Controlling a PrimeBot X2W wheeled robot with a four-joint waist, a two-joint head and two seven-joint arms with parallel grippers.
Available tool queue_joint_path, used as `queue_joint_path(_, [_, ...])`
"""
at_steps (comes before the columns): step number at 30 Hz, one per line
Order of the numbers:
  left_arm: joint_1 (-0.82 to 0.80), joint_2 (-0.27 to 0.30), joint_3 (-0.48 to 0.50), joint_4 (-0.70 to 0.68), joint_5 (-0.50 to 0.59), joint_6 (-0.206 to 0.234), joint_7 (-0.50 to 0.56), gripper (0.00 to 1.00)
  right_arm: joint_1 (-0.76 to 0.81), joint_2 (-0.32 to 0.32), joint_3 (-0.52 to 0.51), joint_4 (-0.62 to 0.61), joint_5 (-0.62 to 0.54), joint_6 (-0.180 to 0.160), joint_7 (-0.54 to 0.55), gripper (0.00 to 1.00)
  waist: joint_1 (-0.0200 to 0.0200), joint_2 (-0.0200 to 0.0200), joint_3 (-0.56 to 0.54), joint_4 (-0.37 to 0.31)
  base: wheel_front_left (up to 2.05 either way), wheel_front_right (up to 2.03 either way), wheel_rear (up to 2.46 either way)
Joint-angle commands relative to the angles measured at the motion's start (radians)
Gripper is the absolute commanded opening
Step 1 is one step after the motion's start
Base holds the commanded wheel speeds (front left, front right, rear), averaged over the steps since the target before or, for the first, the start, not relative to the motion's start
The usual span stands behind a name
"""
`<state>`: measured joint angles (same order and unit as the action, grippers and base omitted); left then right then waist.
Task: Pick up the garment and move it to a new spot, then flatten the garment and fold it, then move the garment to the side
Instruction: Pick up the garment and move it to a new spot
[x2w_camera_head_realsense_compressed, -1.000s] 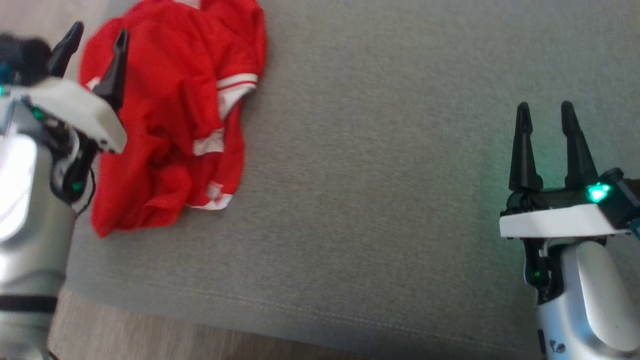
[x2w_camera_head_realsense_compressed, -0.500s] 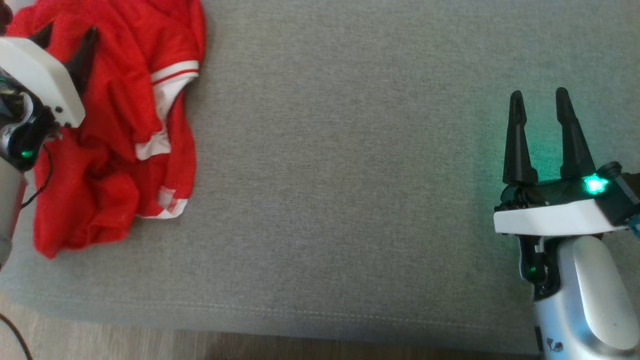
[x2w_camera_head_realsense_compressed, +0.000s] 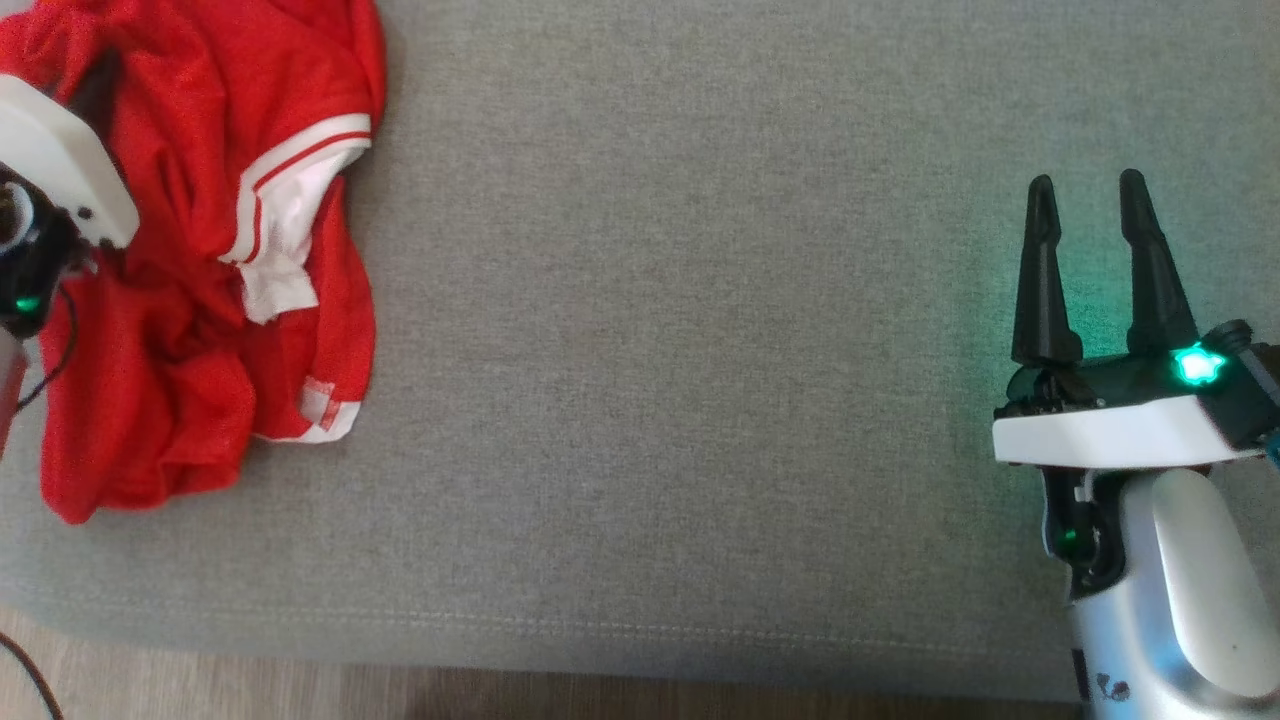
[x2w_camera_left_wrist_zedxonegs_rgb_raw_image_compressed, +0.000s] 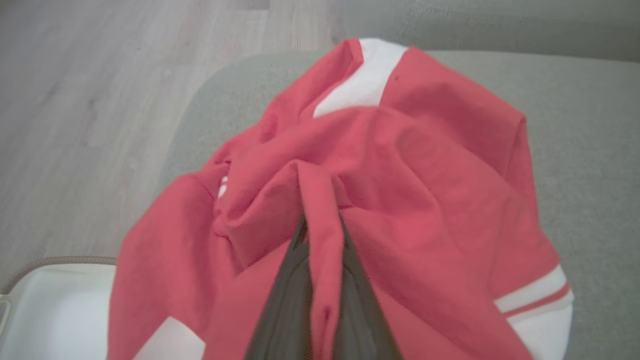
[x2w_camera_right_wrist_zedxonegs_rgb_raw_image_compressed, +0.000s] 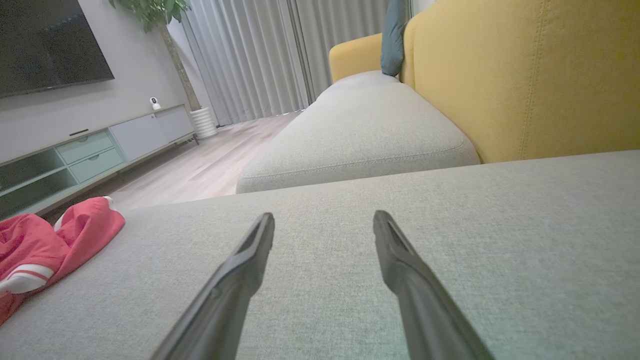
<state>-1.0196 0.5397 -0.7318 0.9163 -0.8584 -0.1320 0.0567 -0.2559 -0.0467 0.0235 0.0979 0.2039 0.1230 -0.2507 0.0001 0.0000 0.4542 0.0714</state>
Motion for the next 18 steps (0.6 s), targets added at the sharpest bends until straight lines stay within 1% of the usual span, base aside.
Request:
queue_joint_path(1, [-0.067, 0.067, 0.029, -0.007, -0.008, 0.001, -0.041, 0.00, -0.017, -0.004, 0.023, -0.025, 0.005, 0.008, -0.007, 1.00, -0.0001, 0.0000, -0.017, 0.008, 0.00, 0.00, 0.00])
queue_joint_path(10, [-0.127, 0.068, 0.019, -0.002, -0.010, 0.001, -0.242, 0.00, -0.006, -0.004, 0.030, 0.017, 0.033, 0.008, -0.010, 1.00, -0.0001, 0.0000, -0.119, 0.042, 0.00, 0.00, 0.00])
queue_joint_path(14, [-0.154, 0.065, 0.032, -0.020, 0.001, 0.003, -0.291, 0.00, 0.003, -0.004, 0.038, 0.037, 0.052, 0.008, -0.011, 1.00, -0.0001, 0.0000, -0.175, 0.055, 0.00, 0.00, 0.00])
queue_joint_path(18, [-0.172, 0.061, 0.052, -0.078, 0.017, 0.019, -0.311, 0.00, 0.017, -0.004, 0.043, 0.048, 0.074, 0.008, -0.011, 1.00, -0.0001, 0.0000, -0.229, 0.061, 0.00, 0.00, 0.00])
